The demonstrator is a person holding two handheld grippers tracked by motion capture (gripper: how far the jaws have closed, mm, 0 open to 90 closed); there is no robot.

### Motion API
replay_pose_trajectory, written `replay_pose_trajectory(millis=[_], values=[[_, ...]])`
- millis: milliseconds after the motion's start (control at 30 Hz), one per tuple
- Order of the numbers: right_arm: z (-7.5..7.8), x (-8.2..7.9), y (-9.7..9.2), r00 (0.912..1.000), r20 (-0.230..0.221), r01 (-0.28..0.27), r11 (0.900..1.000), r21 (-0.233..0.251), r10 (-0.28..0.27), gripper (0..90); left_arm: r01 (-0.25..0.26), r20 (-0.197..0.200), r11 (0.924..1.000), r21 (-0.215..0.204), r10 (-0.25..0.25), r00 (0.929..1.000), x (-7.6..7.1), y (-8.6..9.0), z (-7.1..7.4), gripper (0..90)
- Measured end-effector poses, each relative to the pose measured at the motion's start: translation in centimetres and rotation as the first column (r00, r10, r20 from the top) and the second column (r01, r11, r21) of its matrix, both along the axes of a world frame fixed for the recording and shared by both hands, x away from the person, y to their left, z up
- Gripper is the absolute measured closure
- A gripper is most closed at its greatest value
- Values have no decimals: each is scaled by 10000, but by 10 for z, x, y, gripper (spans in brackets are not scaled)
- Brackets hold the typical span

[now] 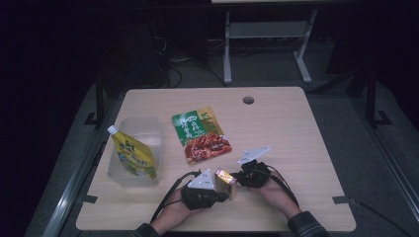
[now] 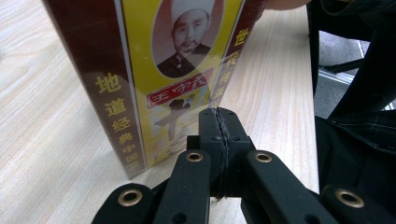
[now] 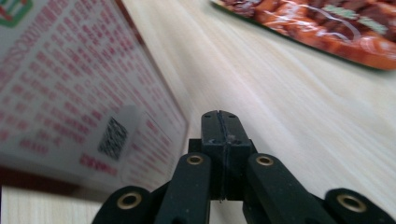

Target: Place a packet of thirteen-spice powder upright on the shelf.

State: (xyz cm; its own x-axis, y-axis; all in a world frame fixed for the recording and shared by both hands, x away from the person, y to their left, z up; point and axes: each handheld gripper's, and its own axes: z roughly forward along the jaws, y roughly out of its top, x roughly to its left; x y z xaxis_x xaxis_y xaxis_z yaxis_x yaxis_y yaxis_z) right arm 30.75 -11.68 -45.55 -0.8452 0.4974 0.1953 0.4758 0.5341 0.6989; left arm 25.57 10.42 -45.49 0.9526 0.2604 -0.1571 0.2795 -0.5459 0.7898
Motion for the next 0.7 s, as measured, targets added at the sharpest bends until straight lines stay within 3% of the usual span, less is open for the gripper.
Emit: replay_pose_trajectory(millis=[200, 267, 433, 700], values=[[7, -8, -17, 9991, 5, 430, 9990, -109, -430, 738, 39, -114, 9999, 118, -38, 9999, -3, 6, 4, 821], [8, -15, -23, 9983, -194, 552, 9983, -196, -555, 691, 36, -79, 9997, 234, -34, 10000, -4, 12, 5, 795], [18, -31, -31, 9977, -167, 652, 9974, -291, -657, 620, -145, -26, 9978, 642, 147, 9999, -7, 27, 10, 693], [22, -61, -32, 9979, -304, 568, 9979, -311, -577, 506, -572, -529, 9950, 822, 616, 9967, -9, 55, 11, 527]])
